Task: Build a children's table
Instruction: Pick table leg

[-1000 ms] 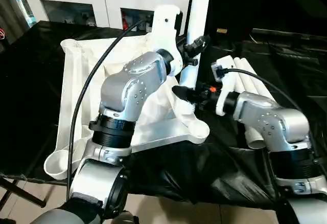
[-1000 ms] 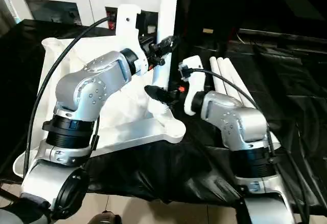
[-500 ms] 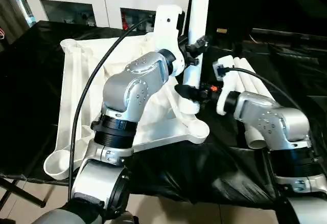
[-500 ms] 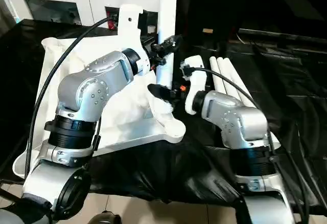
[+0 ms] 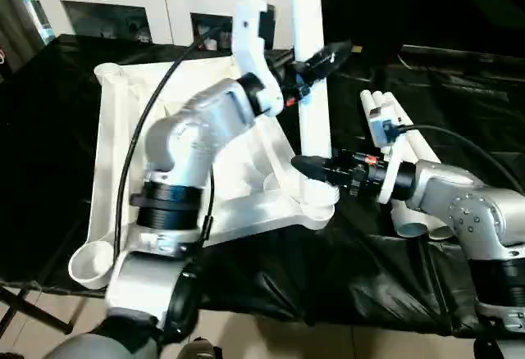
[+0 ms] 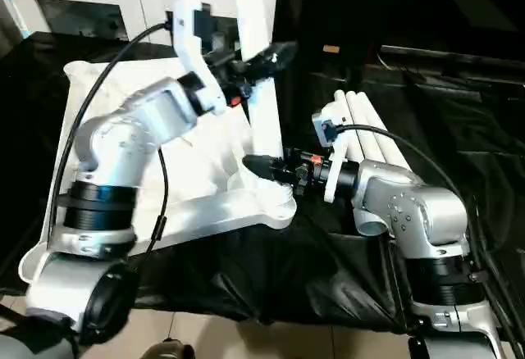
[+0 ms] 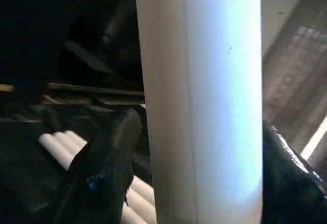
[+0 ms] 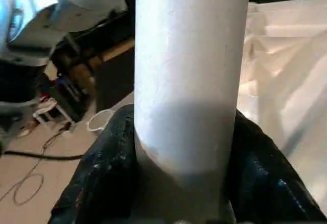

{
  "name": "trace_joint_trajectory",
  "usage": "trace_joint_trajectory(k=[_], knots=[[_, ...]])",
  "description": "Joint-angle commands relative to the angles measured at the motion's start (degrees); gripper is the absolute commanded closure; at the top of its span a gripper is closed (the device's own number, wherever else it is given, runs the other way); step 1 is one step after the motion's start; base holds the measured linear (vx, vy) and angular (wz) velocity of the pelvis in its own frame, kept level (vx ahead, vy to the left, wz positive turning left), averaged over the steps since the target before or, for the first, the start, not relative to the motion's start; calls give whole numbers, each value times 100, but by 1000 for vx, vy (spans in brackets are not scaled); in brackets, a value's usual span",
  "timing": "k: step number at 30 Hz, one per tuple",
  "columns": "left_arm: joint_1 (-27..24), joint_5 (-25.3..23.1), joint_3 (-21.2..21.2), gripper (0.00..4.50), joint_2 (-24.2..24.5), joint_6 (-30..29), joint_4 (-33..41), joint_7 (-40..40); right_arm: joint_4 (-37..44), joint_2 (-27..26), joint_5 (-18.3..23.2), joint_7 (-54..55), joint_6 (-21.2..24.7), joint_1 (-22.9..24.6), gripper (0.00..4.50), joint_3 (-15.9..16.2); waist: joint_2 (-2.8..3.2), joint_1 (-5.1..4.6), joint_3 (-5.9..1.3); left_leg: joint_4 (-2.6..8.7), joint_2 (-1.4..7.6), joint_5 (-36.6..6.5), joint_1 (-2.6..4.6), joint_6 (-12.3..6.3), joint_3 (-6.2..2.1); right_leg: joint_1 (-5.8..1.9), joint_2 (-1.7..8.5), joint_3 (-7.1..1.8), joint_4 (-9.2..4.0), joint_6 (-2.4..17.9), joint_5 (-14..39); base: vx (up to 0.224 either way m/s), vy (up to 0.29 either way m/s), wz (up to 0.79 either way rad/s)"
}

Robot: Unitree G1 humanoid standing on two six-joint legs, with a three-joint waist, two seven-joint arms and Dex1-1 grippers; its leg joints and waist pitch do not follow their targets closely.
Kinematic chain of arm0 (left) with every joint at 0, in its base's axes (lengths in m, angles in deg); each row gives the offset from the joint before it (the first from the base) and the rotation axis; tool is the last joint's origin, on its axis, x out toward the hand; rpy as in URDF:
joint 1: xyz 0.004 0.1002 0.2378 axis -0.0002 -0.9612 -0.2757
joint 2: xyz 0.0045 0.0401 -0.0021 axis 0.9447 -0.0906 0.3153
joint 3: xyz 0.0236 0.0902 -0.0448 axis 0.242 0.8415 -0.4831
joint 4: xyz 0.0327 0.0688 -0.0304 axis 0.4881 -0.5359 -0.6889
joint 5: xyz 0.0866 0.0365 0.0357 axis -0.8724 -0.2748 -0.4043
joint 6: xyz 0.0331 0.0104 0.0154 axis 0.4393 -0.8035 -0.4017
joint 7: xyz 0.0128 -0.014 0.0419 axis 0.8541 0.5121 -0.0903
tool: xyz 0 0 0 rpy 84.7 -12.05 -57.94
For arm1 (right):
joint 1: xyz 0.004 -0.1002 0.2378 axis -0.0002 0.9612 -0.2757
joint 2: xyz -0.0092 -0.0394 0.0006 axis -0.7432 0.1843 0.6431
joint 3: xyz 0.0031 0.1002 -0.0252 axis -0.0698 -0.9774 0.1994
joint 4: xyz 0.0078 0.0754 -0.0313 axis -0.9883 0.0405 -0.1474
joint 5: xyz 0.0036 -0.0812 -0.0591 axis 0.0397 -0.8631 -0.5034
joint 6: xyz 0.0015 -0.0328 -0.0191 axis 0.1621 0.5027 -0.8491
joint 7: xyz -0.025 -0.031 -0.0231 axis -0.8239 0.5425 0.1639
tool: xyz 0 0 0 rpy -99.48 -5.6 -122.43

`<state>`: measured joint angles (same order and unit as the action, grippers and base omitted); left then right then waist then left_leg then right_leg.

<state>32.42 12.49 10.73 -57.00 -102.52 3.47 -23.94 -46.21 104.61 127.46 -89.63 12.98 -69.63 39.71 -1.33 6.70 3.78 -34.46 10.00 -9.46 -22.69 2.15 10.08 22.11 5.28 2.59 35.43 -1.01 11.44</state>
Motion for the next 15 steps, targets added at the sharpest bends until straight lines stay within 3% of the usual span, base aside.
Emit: trace_joint_trajectory(k=[1, 3, 4, 7, 10, 15], knots=[[-86, 63, 270, 179, 54, -197, 221, 259, 175, 101, 141, -107, -48, 7, 257, -85, -26, 28, -467, 369, 262, -622, 160, -125, -64, -269, 301, -170, -321, 1535, 121, 0, 0, 0], [-152, 73, 412, 189, 44, -227, 339, 343, 203, 115, 155, -138, -44, 27, 257, -79, -26, 37, -464, 374, 270, -623, 159, -119, -62, -271, 308, -172, -321, 1545, 121, 0, 0, 0], [-158, 75, 425, 215, 41, -229, 351, 349, 207, 116, 156, -141, -43, 29, 257, -79, -25, 38, -465, 373, 273, -613, 155, -114, -64, -274, 308, -172, -313, 1552, 94, 0, 0, 0], [-135, 272, 372, 220, -72, -314, 382, 411, 243, 87, 134, -182, -21, 37, 257, -28, -47, 36, -466, 367, 258, -612, 148, -122, -57, -280, 304, -172, -318, 1561, 86, 0, 0, 0], [-56, 353, 379, 256, -122, -349, 396, 469, 243, 73, 106, -187, -48, 44, 257, 47, -49, 36, -454, 375, 259, -714, 150, -89, -59, -273, 309, -174, -342, 1512, 325, 0, 0, 0], [29, 505, 415, 262, -194, -485, 491, 580, 227, 68, 61, -192, -84, 45, 257, 135, -50, 34, -458, 373, 258, -644, 146, -93, -62, -274, 305, -174, -336, 1481, 275, 0, 0, 0]])
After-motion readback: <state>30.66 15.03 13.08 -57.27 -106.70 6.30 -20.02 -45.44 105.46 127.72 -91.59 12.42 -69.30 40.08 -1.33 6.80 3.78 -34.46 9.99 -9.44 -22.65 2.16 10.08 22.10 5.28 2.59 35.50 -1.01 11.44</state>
